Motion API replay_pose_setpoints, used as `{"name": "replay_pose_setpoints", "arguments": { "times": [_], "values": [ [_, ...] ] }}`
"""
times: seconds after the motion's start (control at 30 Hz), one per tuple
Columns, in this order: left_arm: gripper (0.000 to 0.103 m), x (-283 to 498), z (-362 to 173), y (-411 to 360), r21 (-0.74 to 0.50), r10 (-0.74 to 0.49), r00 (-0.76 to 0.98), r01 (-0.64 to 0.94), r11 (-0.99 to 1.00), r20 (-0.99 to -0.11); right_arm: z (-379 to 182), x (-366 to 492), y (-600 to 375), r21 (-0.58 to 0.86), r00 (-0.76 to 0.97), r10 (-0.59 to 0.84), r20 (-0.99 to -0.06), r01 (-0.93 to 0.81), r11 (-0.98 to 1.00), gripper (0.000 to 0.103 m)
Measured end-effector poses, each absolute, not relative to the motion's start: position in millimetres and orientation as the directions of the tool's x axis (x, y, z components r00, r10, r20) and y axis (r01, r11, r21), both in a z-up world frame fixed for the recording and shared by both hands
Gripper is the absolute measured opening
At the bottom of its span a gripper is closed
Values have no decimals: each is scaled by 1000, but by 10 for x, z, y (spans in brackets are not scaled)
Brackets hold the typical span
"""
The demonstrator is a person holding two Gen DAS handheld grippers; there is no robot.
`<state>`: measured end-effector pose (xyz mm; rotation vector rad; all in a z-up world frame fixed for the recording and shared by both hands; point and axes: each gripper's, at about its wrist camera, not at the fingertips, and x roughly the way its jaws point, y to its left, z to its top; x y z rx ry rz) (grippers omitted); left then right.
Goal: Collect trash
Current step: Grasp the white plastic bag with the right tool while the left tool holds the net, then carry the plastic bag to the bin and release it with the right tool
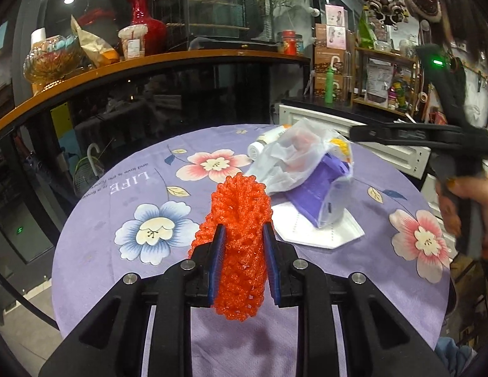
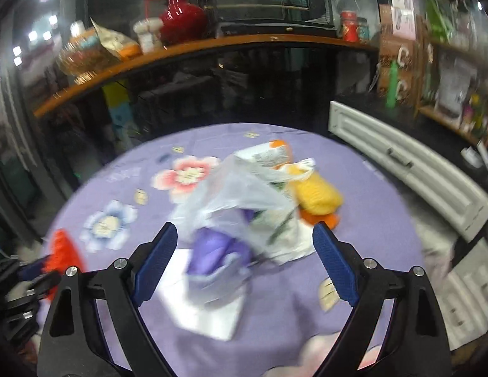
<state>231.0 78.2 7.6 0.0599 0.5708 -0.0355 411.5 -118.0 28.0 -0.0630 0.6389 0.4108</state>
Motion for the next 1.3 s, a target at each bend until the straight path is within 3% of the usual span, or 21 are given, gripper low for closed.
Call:
{"name": "replay_pose_setpoints", "arguments": {
  "times": [0.23, 0.4, 0.5, 0.87, 1.3],
  "values": [
    [24, 2290, 6, 741, 54, -43, 836, 86, 995, -547, 24, 4485, -1158, -103, 737, 218, -639, -363, 926, 73],
    [24, 2302, -25, 719, 58, -49, 832, 97, 994, -552, -74, 4744, -1100, -110, 722, 231, -652, -392, 913, 59],
    [24, 2303, -52, 704, 62, -46, 828, 97, 993, -559, -81, 4799, -1073, -101, 704, 256, -662, -423, 901, 8],
    [24, 2281, 43, 684, 51, -41, 835, 83, 995, -549, 432, 4511, -1327, 146, 605, 496, -623, -532, 834, 3],
    [24, 2101, 435, 551, 82, -45, 865, 99, 992, -499, 1516, 3964, -1503, 105, 683, 532, -500, -562, 820, 3]
  ]
}}
